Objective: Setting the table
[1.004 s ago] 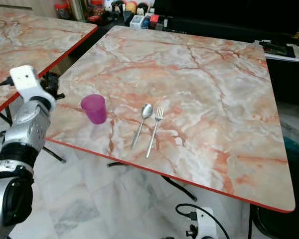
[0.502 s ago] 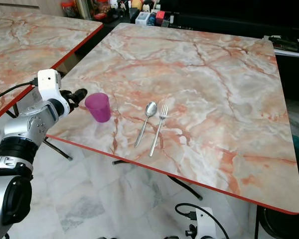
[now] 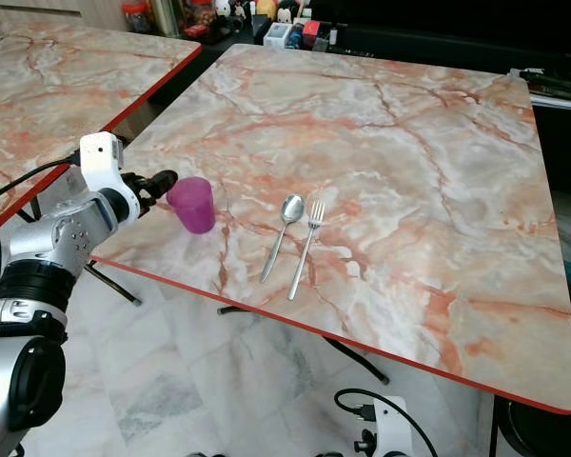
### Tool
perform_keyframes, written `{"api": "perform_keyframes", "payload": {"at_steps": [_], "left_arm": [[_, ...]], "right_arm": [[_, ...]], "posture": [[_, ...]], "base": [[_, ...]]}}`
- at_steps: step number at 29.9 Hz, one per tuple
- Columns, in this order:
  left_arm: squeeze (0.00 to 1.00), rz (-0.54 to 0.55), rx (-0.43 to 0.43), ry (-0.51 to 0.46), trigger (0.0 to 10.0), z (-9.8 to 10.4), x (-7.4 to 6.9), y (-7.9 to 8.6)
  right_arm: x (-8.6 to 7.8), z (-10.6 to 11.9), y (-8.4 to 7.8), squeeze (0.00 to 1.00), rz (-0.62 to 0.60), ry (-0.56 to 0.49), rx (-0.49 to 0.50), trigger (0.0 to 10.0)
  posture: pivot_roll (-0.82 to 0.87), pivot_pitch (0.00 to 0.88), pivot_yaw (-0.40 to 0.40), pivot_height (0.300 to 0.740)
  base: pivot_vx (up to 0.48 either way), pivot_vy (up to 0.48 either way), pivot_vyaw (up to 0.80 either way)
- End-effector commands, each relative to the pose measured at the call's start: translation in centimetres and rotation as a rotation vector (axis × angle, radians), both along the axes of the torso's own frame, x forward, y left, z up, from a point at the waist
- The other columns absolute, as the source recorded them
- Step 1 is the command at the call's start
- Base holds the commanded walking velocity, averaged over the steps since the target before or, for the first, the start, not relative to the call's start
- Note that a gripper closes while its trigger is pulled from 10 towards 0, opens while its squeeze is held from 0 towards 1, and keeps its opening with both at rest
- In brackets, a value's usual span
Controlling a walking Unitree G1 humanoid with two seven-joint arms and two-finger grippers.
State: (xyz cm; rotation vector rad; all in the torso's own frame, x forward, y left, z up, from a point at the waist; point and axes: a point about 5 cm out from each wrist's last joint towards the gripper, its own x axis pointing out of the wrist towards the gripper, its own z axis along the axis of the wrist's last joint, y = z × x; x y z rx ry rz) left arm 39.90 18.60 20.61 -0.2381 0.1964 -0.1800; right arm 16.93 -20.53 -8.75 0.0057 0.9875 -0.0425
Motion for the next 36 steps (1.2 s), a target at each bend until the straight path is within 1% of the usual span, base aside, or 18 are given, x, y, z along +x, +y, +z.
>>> {"api": "perform_keyframes", "payload": {"at_steps": [1, 3, 4, 9, 10, 12, 16, 21, 28, 36], "left_arm": [[0.0, -0.002, -0.001, 0.015, 10.0, 0.2, 0.2, -0.4], [0.0, 0.011, 0.005, 0.02, 10.0, 0.0, 0.2, -0.4], [0.0, 0.034, 0.026, 0.027, 10.0, -0.3, 0.3, -0.4], [0.0, 0.051, 0.027, 0.035, 10.0, -0.5, 0.3, -0.4], [0.0, 0.061, 0.034, 0.055, 10.0, -0.9, 0.3, -0.3], [0.0, 0.065, 0.015, 0.066, 10.0, -1.3, 0.3, -0.3], [0.0, 0.061, 0.025, 0.063, 10.0, -1.3, 0.3, -0.4], [0.0, 0.062, -0.005, 0.062, 10.0, -1.1, 0.5, -0.5], [0.0, 0.054, -0.063, 0.072, 10.0, -1.4, 0.6, -0.9], [0.0, 0.05, -0.075, 0.084, 10.0, -1.7, 0.8, -1.5]], "right_arm": [[-0.5, -0.2, 0.0, 0.0, -0.003, 0.016, 0.0, 10.0], [-0.5, -0.2, 0.1, 0.0, -0.003, 0.017, 0.001, 10.0], [-0.6, -0.3, 0.1, 0.0, -0.001, 0.018, 0.0, 10.0], [-0.7, -0.3, 0.2, 0.0, -0.007, 0.018, 0.002, 10.0], [-0.7, -0.4, 0.2, 0.0, -0.009, 0.018, 0.002, 10.0], [-0.8, -0.4, 0.3, 0.0, -0.013, 0.019, 0.004, 10.0], [-0.8, -0.4, 0.3, 0.0, -0.012, 0.019, 0.004, 10.0], [-0.8, -0.4, 0.3, 0.0, -0.016, 0.021, 0.007, 10.0], [-0.6, -0.3, 0.3, 0.0, -0.013, 0.016, 0.005, 10.0], [-0.4, -0.2, 0.3, 0.0, -0.029, 0.008, 0.003, 10.0]], "posture": [[-0.05, 0.078, 0.051, 0.74], [-0.05, 0.07, 0.056, 0.74], [-0.06, 0.065, 0.058, 0.74], [-0.06, 0.053, 0.059, 0.74], [-0.07, 0.049, 0.061, 0.74], [-0.07, 0.044, 0.062, 0.74], [-0.07, 0.041, 0.062, 0.74], [-0.07, 0.027, 0.064, 0.74], [-0.06, 0.057, 0.064, 0.74], [-0.08, 0.092, 0.067, 0.74]], "base": [[0.0, 0.0, 0.0], [0.0, 0.0, 0.0], [0.0, 0.0, 0.0], [0.0, 0.0, 0.0], [0.0, 0.0, 0.0], [0.0, 0.0, 0.0], [0.0, 0.0, 0.0], [0.0, 0.0, 0.0], [0.0, 0.0, 0.0], [0.0, 0.0, 0.0]]}}
